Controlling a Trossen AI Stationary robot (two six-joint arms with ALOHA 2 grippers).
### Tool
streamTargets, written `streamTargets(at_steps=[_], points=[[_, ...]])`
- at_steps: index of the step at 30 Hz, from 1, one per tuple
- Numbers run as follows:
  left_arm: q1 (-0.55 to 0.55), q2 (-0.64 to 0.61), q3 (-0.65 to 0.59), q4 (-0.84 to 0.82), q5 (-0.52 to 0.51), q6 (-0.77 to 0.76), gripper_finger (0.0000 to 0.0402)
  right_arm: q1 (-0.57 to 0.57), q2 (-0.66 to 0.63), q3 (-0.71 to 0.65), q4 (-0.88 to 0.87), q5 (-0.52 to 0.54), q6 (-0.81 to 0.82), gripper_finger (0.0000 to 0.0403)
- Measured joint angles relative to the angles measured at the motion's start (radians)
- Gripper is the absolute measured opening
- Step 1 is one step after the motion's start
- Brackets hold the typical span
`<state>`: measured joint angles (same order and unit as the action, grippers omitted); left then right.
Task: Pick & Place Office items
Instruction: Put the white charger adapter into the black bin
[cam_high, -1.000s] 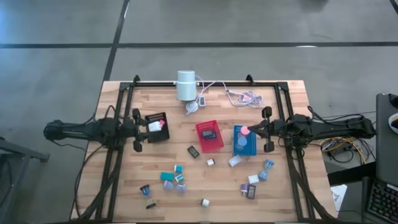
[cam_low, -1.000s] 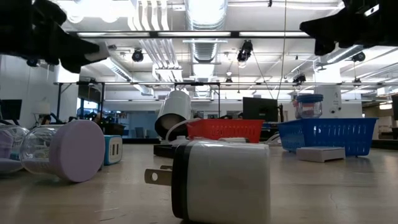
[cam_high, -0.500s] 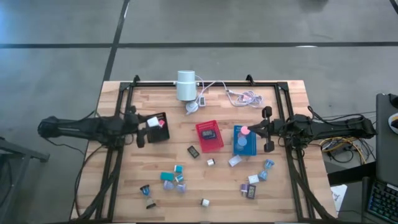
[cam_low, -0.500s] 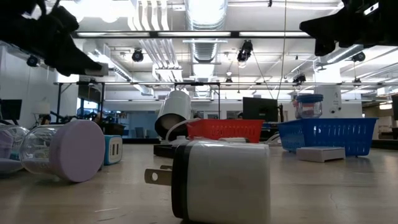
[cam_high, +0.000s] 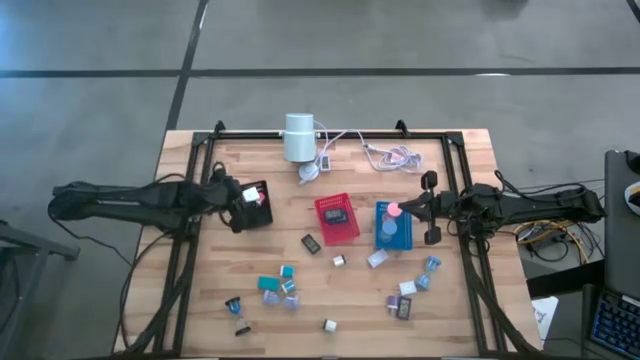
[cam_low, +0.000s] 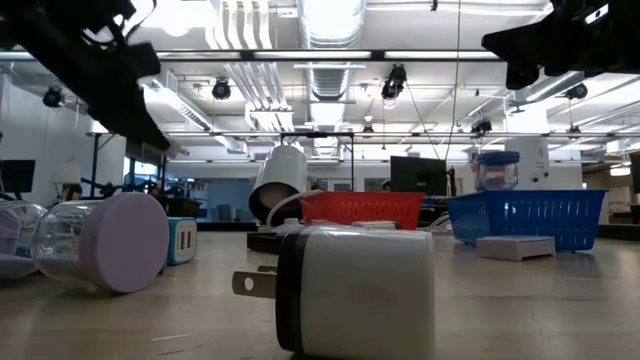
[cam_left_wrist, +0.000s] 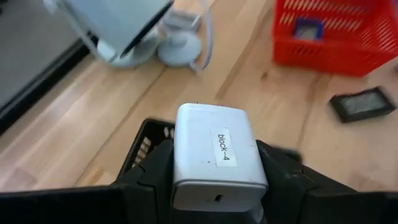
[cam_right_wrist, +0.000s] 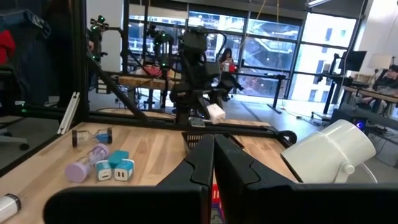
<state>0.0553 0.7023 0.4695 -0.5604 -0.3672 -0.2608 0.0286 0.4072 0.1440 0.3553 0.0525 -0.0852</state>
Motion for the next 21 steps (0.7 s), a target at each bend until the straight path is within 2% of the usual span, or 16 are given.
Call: streamTargets(at_steps=[5, 21], points=[[0.075, 0.091, 0.000, -0.007, 0.101, 0.002, 0.0166, -0.001, 0.000, 0.000, 0.005, 0.000, -0.033, 0.0008], [0.094, 0.320, -0.018, -0.005, 0.143, -0.112, 0.0166, -0.001, 0.000, 0.013, 0.049, 0.000, -0.055, 0.0008]])
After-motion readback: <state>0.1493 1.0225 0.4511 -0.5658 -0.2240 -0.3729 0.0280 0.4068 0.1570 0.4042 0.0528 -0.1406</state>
